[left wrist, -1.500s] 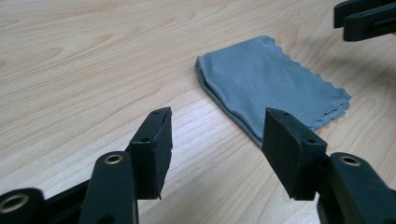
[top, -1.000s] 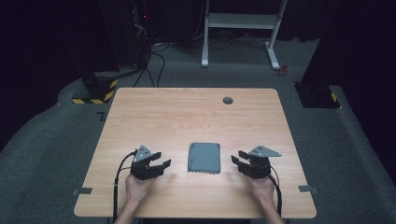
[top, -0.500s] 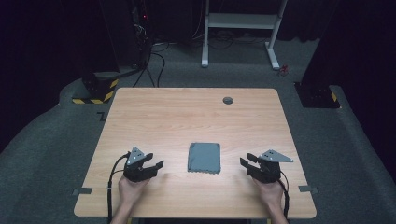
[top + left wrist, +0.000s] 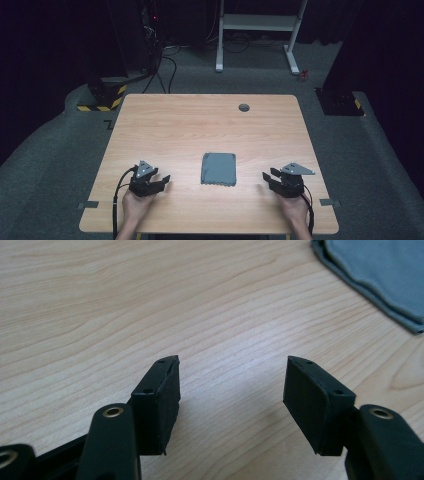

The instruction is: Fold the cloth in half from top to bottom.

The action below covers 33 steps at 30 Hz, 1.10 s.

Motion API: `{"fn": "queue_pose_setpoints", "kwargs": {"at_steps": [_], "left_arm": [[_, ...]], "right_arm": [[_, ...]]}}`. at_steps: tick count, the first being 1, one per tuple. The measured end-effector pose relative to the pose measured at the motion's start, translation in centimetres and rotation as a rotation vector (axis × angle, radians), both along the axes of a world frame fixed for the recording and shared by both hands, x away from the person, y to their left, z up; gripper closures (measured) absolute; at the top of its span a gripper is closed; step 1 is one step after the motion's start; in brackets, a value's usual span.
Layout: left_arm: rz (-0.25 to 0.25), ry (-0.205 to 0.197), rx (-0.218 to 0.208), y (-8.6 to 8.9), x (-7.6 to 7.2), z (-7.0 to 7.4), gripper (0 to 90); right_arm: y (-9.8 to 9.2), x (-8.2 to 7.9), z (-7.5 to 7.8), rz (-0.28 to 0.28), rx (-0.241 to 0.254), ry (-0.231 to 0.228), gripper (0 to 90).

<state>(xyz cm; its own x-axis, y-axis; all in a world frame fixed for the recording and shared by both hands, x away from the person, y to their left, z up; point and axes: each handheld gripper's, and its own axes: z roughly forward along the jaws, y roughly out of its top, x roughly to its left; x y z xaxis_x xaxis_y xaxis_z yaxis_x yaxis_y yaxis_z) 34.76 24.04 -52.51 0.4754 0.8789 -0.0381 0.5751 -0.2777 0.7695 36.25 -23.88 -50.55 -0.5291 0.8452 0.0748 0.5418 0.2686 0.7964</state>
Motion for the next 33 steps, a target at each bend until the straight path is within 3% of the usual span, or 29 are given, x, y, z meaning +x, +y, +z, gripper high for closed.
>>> {"fn": "queue_pose_setpoints", "kwargs": {"at_steps": [10,12,18,20,22,26,33], "left_arm": [[0.028,0.006,0.014,0.4,0.2,-0.2,39.3],[0.026,-0.003,0.038,0.2,0.3,-0.2,38.7],[0.031,0.002,0.044,-0.1,0.3,-0.3,33.6],[0.024,0.007,0.041,-0.2,0.3,-0.3,30.9],[0.020,0.006,0.047,-0.2,0.3,-0.3,29.5],[0.026,0.008,0.043,-0.3,0.3,-0.3,29.4],[0.021,0.012,0.034,-0.2,0.4,-0.3,28.3]], "right_arm": [[0.0,0.2,-0.8,-0.025,-0.051,0.014,56.3],[0.0,0.2,-0.8,-0.030,-0.055,0.010,55.5],[-0.1,0.5,-1.6,-0.035,-0.048,0.038,49.5],[0.3,0.5,-1.7,-0.031,-0.086,0.057,45.5],[0.6,0.5,-1.7,-0.016,-0.131,0.038,44.2],[0.5,0.7,-1.7,-0.037,-0.131,0.046,37.7],[0.5,0.8,-1.7,-0.041,-0.130,0.048,37.2]]}}
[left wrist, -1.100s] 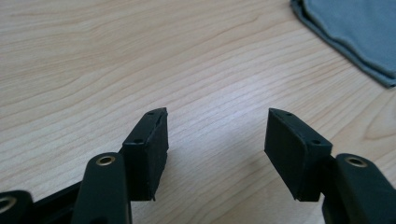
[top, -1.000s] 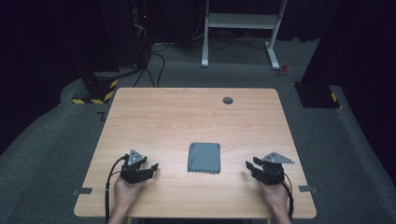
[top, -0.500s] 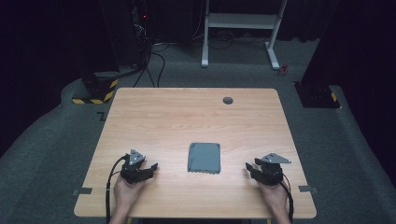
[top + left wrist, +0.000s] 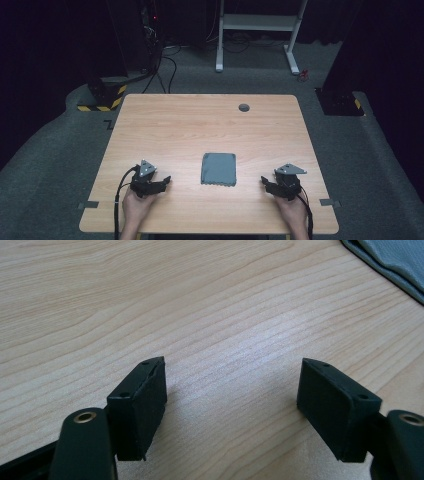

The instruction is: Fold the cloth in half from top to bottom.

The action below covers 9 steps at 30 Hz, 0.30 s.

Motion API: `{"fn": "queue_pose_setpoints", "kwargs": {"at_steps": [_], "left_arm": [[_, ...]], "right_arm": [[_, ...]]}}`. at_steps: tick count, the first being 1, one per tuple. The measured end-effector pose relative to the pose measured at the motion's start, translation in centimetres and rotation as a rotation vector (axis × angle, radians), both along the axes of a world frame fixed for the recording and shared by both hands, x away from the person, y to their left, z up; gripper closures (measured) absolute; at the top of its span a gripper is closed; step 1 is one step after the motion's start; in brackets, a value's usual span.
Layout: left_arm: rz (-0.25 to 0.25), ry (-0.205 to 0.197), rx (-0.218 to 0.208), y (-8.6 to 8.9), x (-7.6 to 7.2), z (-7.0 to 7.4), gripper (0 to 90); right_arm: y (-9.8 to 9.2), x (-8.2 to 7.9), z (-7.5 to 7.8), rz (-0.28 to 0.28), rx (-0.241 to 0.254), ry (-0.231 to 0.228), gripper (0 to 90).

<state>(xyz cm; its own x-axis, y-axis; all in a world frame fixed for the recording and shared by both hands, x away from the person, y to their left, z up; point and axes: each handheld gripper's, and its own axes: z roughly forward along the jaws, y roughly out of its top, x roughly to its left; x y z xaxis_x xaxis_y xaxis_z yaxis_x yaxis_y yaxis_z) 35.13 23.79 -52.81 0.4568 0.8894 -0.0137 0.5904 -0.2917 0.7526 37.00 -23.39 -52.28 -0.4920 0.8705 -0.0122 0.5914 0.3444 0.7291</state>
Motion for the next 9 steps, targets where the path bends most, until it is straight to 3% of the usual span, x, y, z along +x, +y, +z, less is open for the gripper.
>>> {"fn": "queue_pose_setpoints", "kwargs": {"at_steps": [9], "left_arm": [[-0.004,-0.003,0.008,-0.07,0.00,-0.01,27.6]], "right_arm": [[-0.06,0.10,0.01,-0.006,0.003,0.001,37.3]]}}
